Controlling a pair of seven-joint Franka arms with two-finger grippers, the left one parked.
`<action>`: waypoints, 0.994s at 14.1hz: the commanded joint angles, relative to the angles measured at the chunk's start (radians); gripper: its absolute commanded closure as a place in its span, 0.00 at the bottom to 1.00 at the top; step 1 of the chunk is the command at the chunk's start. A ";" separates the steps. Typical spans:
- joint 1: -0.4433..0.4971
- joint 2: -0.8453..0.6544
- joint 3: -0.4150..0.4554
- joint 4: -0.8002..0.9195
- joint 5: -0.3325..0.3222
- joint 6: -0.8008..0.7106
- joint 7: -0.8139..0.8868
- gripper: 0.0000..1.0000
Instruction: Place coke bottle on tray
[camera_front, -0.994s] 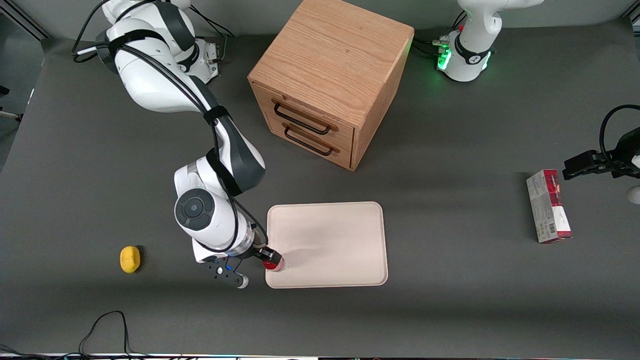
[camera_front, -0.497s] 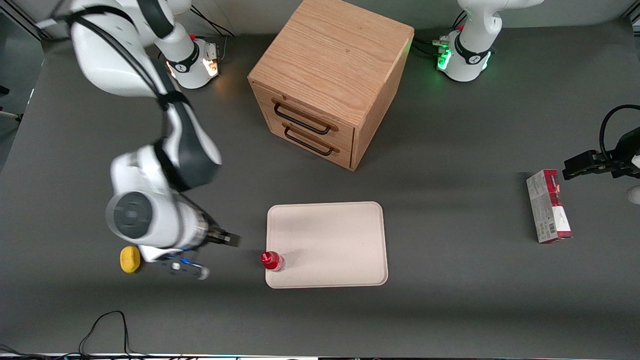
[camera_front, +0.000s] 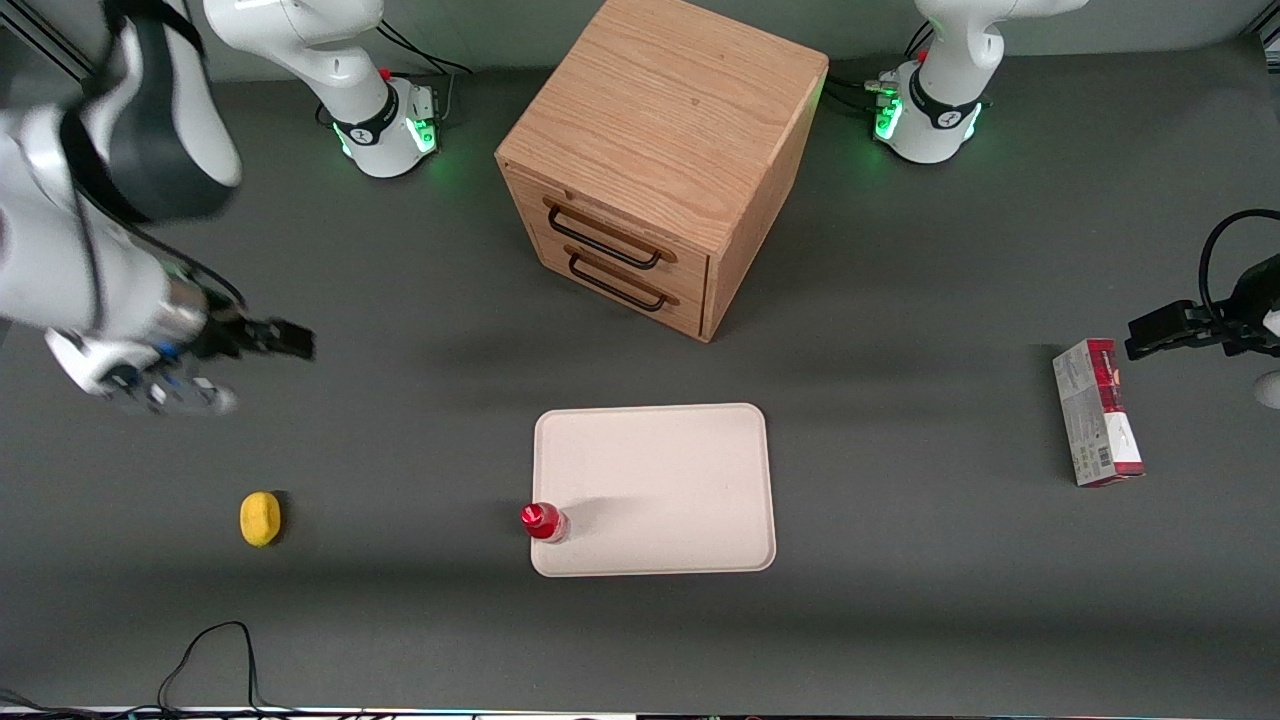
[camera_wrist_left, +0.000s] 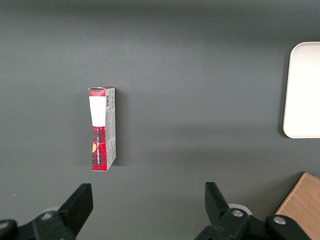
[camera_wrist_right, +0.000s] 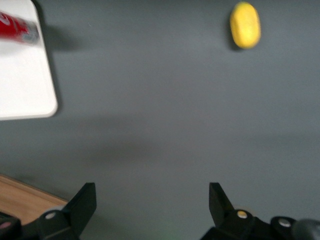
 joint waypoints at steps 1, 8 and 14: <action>0.011 -0.195 -0.041 -0.194 0.022 0.040 -0.067 0.00; 0.013 -0.110 -0.018 0.024 0.022 -0.141 -0.071 0.00; -0.059 -0.101 0.080 0.070 0.066 -0.144 -0.057 0.00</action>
